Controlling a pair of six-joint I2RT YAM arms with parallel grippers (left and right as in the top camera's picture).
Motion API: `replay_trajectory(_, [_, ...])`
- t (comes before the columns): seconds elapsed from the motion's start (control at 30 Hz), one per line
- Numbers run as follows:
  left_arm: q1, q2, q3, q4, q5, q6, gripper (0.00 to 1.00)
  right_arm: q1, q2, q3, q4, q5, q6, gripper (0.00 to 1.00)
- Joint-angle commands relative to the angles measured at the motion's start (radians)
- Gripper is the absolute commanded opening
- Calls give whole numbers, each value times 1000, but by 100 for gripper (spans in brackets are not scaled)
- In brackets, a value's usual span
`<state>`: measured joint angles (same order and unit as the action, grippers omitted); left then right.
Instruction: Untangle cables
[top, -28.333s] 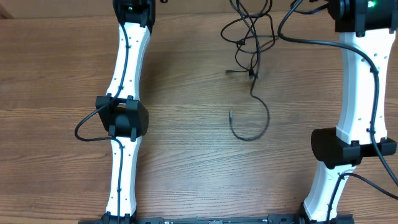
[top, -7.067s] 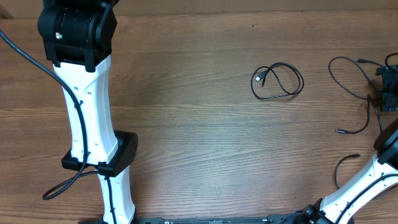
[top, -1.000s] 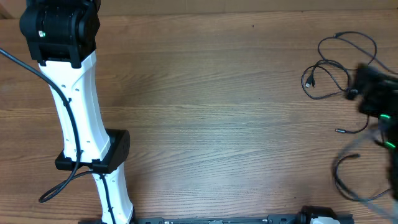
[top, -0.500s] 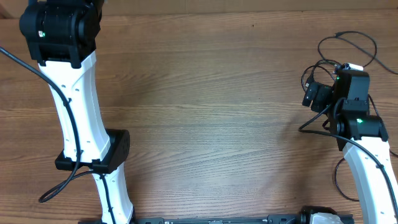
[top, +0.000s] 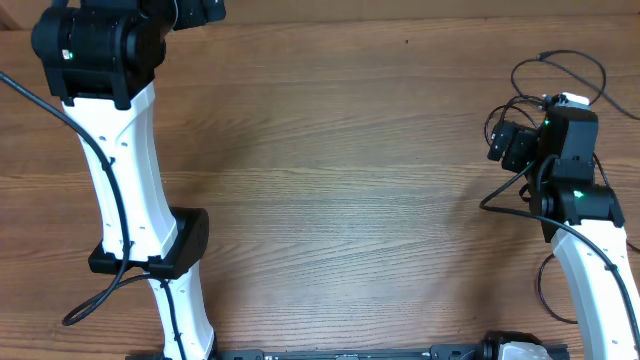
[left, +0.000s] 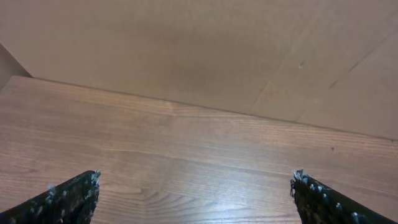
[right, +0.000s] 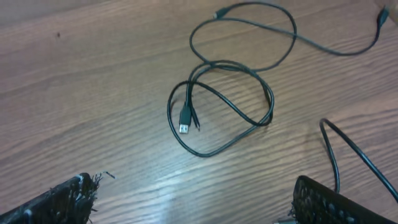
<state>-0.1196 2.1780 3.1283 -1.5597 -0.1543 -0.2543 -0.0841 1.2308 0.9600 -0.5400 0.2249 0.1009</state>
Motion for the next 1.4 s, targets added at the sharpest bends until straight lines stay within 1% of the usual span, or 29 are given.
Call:
replay_trajectory(0.0, [2, 8, 0, -8, -6, 15, 100, 4, -2, 17, 34, 9, 4, 100])
replay_trajectory(0.2, [2, 8, 0, -8, -6, 15, 100, 4, -2, 17, 41, -61, 4, 100])
replay_trajectory(0.37, [2, 8, 0, -8, -6, 15, 100, 2, -2, 17, 11, 29, 4, 100])
replay_trajectory(0.53, [2, 8, 0, -8, -6, 15, 100, 2, -2, 16, 11, -19, 4, 100])
replay_trajectory(0.97, [2, 8, 0, -8, -6, 15, 100, 2, -2, 16, -52, -19, 4, 100])
replay_trajectory(1.03, [2, 8, 0, -8, -6, 15, 100, 3, -13, 14, -52, -45, 4, 100])
replay_trajectory(1.1, [2, 8, 0, -8, -6, 15, 99, 10, -58, 14, -52, -143, 4, 100])
replay_trajectory(1.23, [2, 8, 0, -8, -6, 15, 100, 22, -267, 13, -57, -360, 4, 100])
replay_trajectory(1.3, [2, 8, 0, -8, -6, 15, 100, 22, -442, -3, -64, -383, 4, 100])
replay_trajectory(1.37, [2, 8, 0, -8, -6, 15, 100, 22, -520, -17, -64, -379, 4, 100])
